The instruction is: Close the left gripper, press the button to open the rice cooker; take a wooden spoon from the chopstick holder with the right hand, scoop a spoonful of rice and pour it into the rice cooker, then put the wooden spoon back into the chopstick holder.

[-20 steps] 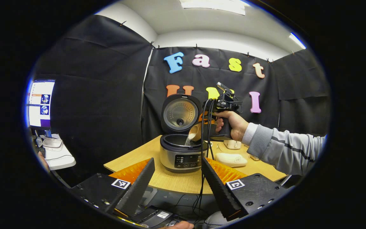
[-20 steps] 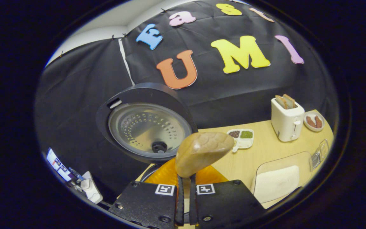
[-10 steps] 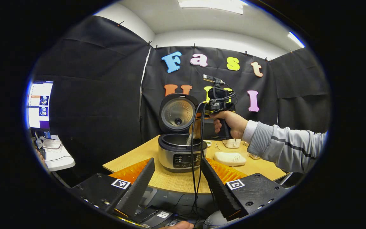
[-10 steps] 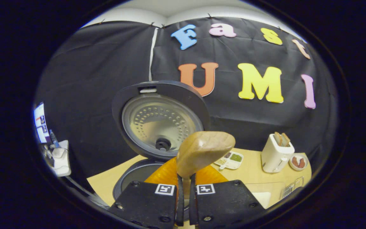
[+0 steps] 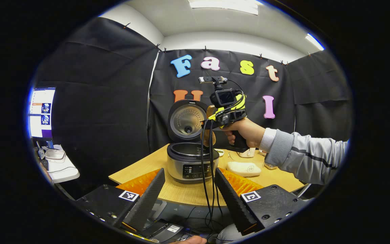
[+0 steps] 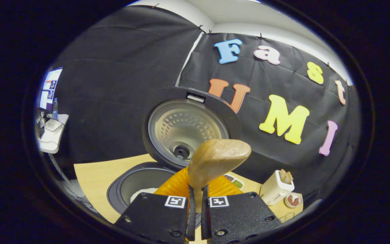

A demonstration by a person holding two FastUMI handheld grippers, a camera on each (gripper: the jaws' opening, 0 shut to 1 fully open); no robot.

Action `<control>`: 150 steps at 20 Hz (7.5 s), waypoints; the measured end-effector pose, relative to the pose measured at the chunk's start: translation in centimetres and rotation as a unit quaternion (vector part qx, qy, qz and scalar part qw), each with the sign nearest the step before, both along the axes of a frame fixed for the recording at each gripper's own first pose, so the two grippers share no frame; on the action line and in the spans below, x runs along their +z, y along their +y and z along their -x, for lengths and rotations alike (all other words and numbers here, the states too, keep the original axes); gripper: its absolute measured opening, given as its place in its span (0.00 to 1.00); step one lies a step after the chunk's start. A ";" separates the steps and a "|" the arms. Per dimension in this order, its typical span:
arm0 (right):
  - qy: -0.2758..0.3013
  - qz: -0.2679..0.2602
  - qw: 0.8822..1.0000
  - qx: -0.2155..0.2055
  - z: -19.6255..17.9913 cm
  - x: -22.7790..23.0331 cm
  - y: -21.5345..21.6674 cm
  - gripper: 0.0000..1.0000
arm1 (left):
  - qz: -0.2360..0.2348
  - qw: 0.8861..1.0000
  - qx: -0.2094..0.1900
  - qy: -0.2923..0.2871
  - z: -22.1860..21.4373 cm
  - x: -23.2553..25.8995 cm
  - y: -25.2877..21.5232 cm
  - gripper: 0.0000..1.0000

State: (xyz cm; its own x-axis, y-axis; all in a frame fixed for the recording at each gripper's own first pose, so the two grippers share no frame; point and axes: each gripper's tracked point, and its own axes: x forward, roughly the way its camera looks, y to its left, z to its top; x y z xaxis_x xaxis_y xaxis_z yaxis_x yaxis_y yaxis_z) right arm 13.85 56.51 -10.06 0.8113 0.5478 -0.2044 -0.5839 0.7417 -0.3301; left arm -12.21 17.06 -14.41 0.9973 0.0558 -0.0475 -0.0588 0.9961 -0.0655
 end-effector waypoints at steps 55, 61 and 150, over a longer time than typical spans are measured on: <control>0.044 -0.177 0.939 -0.292 -15.1 -5.2 -50.4 0.81 | -0.010 1.000 -0.018 0.007 -13.8 5.9 -9.6 0.94; -0.019 -0.177 0.945 -0.273 -6.9 1.0 -50.7 0.82 | -0.020 1.000 0.001 -0.003 -16.7 9.8 -7.4 0.94; -0.064 -0.195 0.962 -0.182 17.7 5.1 -40.9 0.82 | -0.012 0.997 0.062 0.045 -23.2 4.2 -1.0 0.94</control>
